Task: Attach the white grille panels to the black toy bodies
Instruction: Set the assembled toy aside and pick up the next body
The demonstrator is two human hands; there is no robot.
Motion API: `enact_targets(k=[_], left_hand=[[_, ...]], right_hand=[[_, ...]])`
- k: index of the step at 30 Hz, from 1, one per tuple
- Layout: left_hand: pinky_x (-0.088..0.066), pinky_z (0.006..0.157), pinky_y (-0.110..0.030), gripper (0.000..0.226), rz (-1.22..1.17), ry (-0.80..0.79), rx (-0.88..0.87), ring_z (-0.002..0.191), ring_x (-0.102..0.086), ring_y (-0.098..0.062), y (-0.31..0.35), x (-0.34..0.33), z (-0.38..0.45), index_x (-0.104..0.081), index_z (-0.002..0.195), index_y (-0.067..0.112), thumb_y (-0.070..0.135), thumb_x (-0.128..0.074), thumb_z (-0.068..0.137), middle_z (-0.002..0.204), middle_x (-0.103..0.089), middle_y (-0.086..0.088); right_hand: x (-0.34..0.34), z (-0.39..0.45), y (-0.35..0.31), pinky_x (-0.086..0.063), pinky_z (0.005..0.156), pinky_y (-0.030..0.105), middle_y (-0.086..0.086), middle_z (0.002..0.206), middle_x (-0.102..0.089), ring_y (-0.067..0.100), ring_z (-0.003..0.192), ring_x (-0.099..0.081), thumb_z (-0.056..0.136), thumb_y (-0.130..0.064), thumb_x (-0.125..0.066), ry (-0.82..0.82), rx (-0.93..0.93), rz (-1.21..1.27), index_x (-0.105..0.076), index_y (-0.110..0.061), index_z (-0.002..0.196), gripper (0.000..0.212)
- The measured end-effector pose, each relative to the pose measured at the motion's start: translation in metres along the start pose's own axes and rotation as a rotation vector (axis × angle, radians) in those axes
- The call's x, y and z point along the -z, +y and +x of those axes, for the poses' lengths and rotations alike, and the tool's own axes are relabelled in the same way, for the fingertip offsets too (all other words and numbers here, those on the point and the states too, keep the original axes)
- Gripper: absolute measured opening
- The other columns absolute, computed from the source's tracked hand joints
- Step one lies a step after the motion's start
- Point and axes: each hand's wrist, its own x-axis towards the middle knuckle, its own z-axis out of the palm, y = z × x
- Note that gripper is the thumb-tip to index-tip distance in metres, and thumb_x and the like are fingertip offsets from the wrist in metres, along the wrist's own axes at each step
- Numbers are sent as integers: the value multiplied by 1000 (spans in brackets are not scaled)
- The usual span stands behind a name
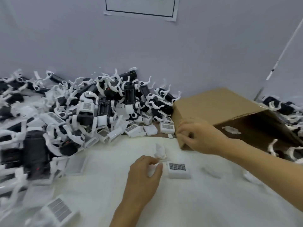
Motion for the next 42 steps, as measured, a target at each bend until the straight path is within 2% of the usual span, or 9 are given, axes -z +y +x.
enact_targets(k=[4,9,13,19,25,30,34,39,42], left_hand=[[-44,74,-11,28,-22,-11,24,83,-61,0,0,5,3,-60,74,38,18,-72,89,84,-70,11],[-45,70,-11,24,-9,-7,44,81,-62,0,-2,7,6,-60,75,39,23,-70,90,83,-69,14],[-42,66,-11,22,-7,7,31,78,-60,-4,-5,8,7,-61,73,33,25,-67,93,79,-68,11],[-41,68,-10,27,-95,31,56,78,-61,-4,-3,9,7,-68,77,21,38,-63,98,77,-69,10],[-47,70,-12,32,-276,78,119,78,-65,-5,1,13,8,-69,78,21,37,-56,102,80,-72,8],[-55,82,-29,31,-370,128,175,84,-68,-11,-4,15,9,-71,85,17,33,-52,104,81,-74,3],[-59,82,-40,27,-572,225,248,82,-71,-16,-3,18,11,-65,106,19,44,-58,99,86,-72,-4],[-56,77,-33,87,-710,224,156,107,-63,-11,4,22,11,-47,138,39,85,-55,64,121,-61,7],[-57,71,-23,80,-754,80,139,107,-68,-11,2,25,10,-68,125,37,89,-55,65,117,-72,10]], right_hand=[[-44,65,-25,-41,103,31,6,127,-65,23,125,-53,98,-12,-57,68,-106,151,-68,-11,126,30],[-56,141,-29,-23,122,48,15,166,-14,34,153,-12,90,0,-55,31,-439,357,-26,-18,158,76],[-76,149,-13,-48,93,39,24,130,-62,37,116,-55,90,0,-53,20,-445,235,-38,-20,154,68],[-94,115,-11,-52,72,25,-8,77,-72,10,73,-65,94,-4,-59,492,-433,633,-66,-27,121,36],[-109,65,-39,-50,79,24,-8,96,-66,10,88,-64,87,-22,-72,243,-283,581,-39,-52,133,64],[-108,65,-67,-54,80,42,2,89,-71,26,87,-68,90,-19,-72,315,-165,375,-60,-14,105,20],[-84,55,-90,-59,81,37,2,88,-75,19,87,-72,85,-15,-80,513,-232,635,-65,-10,98,21],[-37,5,-129,-59,77,21,1,94,-80,17,89,-77,74,-27,-89,611,-135,1170,-67,-22,83,24],[-16,-23,-130,-59,62,26,14,73,-76,26,66,-75,66,-50,-87,591,-201,1561,-72,-17,72,37]])
